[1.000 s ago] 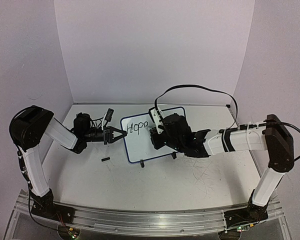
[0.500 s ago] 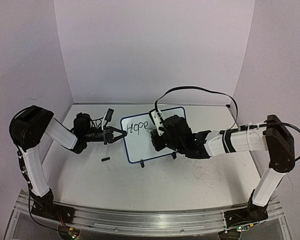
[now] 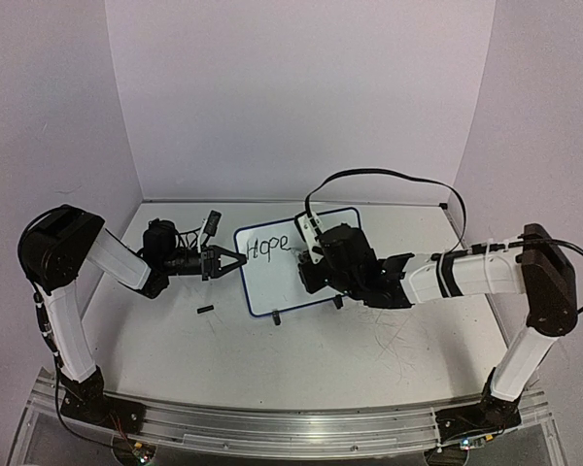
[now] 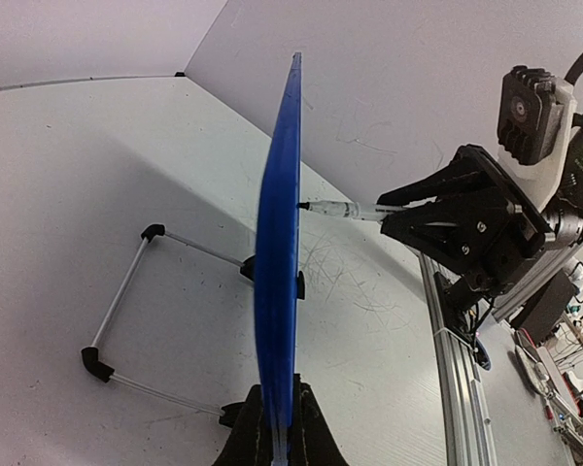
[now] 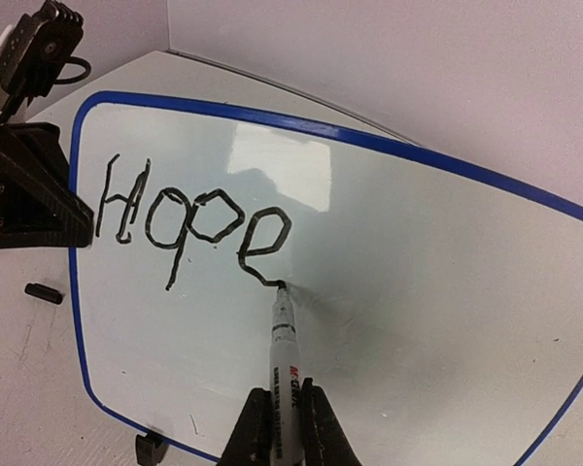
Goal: Write a sentence on the whiteboard
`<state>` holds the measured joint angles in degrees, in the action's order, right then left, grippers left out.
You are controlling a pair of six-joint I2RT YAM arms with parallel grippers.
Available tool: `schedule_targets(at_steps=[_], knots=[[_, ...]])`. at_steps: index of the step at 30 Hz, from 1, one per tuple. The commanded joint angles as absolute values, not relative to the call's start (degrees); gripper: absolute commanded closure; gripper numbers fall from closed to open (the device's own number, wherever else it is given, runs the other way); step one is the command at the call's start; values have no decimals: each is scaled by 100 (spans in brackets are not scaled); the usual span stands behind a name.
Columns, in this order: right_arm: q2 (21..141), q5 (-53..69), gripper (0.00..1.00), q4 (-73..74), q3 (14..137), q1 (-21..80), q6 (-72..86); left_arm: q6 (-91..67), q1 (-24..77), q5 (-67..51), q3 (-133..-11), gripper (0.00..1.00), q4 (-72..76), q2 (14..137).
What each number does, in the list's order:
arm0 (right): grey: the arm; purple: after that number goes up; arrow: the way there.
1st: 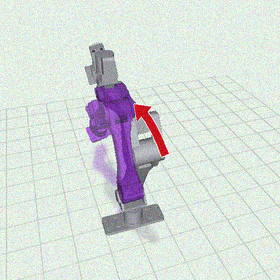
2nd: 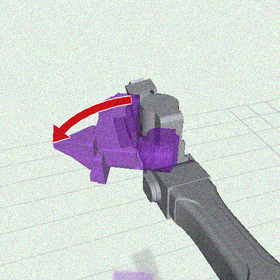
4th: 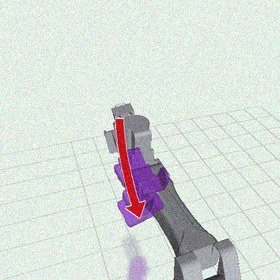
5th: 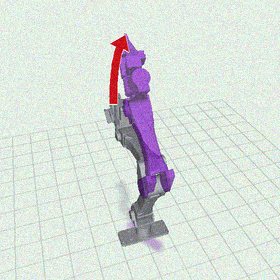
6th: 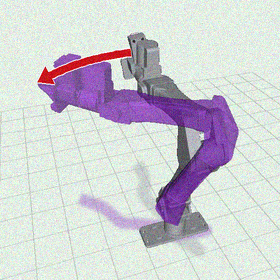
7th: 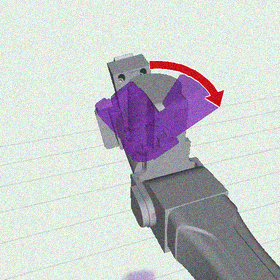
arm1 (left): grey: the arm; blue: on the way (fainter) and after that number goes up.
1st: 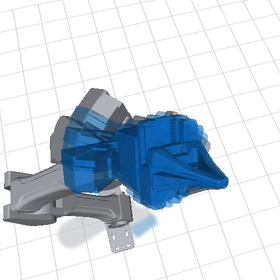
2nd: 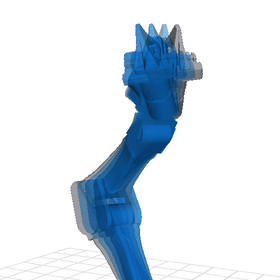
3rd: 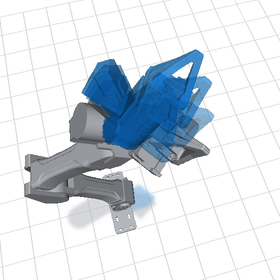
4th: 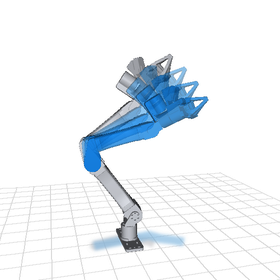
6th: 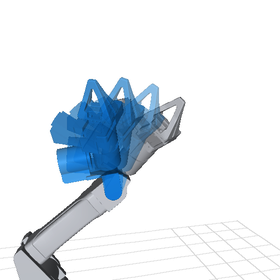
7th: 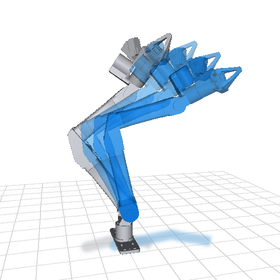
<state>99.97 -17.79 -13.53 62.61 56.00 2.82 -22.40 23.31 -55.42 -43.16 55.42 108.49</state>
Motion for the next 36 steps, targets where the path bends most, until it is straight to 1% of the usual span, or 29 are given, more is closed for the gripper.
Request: schedule_targets(at_steps=[1, 5, 8, 13, 20, 36], knots=[[9401, -2063, 100, -1691, 6062, 5582, 156, -1864, 2425, -5452, -4384, 100, 5045, 10888], [8911, -1643, 100, -1922, 5750, 5561, 46, -1849, 2428, -5445, -4366, 100, 5046, 10873], [8794, -1442, 100, -1911, 5602, 5509, -226, -1846, 2429, -5445, -4390, 100, 5045, 10890], [8834, -1422, 100, -2010, 5610, 5431, -492, -1833, 2422, -5424, -4381, 100, 5036, 10852], [9041, -973, 100, -2090, 5774, 5431, -549, -1784, 2445, -5368, -4354, 100, 4984, 10854], [9277, -1063, 100, -2215, 5789, 5424, -712, -1723, 2462, -5369, -4510, 100, 4879, 10963]])
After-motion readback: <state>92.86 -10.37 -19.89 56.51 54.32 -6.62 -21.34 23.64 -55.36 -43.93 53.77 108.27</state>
